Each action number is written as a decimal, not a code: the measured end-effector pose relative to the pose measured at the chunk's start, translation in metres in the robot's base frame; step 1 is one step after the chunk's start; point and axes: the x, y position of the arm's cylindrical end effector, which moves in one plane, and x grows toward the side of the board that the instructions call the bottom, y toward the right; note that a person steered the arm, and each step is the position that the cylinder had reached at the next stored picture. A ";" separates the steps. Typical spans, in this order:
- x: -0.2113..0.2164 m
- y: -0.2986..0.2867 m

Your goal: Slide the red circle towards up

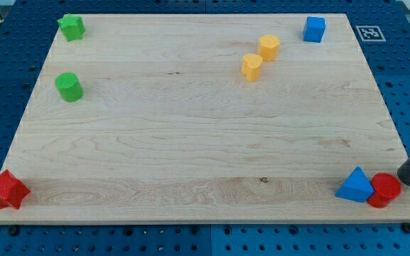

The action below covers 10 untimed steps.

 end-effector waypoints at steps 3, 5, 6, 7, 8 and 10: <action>0.044 -0.001; 0.044 -0.021; 0.042 -0.047; -0.001 -0.083; -0.038 -0.117; -0.042 -0.127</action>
